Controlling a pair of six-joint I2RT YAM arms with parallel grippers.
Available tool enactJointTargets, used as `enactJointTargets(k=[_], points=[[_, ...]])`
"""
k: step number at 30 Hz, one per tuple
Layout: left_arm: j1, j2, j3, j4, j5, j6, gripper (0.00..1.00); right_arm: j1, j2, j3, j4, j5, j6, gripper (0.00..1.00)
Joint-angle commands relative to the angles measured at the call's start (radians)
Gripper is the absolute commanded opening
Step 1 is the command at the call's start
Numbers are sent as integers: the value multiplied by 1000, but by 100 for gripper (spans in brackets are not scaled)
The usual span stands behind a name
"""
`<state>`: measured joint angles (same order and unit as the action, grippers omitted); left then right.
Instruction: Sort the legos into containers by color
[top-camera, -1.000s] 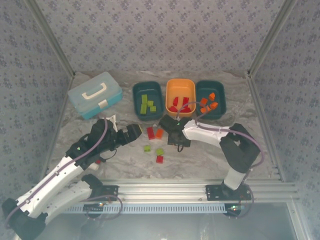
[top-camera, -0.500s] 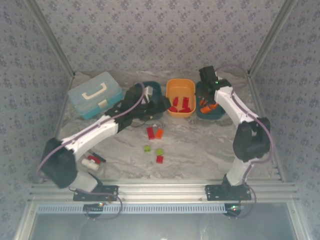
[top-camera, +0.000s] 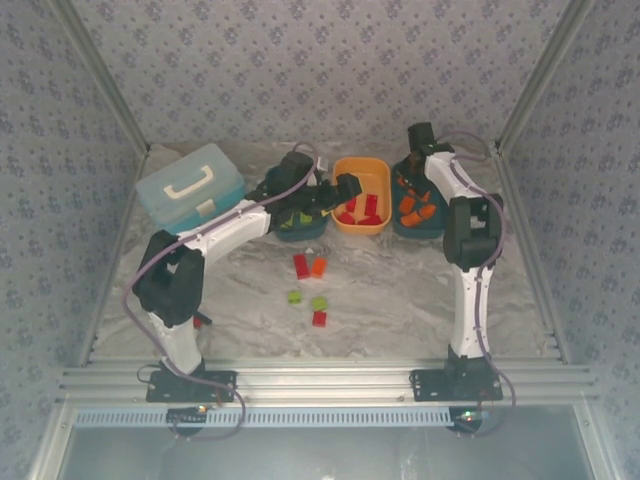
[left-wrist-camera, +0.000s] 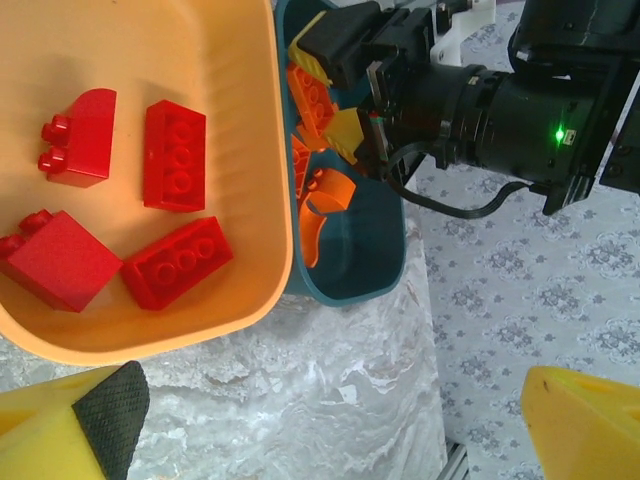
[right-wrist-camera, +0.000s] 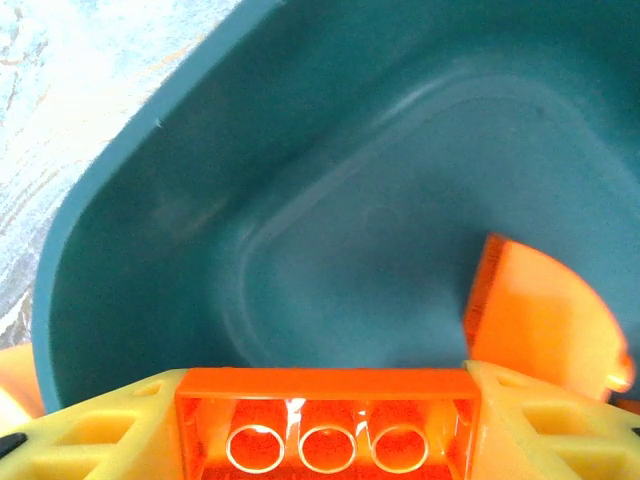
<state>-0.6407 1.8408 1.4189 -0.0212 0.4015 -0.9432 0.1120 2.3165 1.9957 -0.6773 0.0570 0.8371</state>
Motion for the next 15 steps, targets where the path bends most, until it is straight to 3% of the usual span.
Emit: enactJointTargets(k=[1,8,15], points=[[1,19,42,21,28,23,97,-4,44,64,-55,-24,53,60],[2,2,20,26,29,23,97,1,17,68,-67,6,30,78],[2,-67,-7,-8,3,32,97,42,-174,-6,-54,80,-48,81]])
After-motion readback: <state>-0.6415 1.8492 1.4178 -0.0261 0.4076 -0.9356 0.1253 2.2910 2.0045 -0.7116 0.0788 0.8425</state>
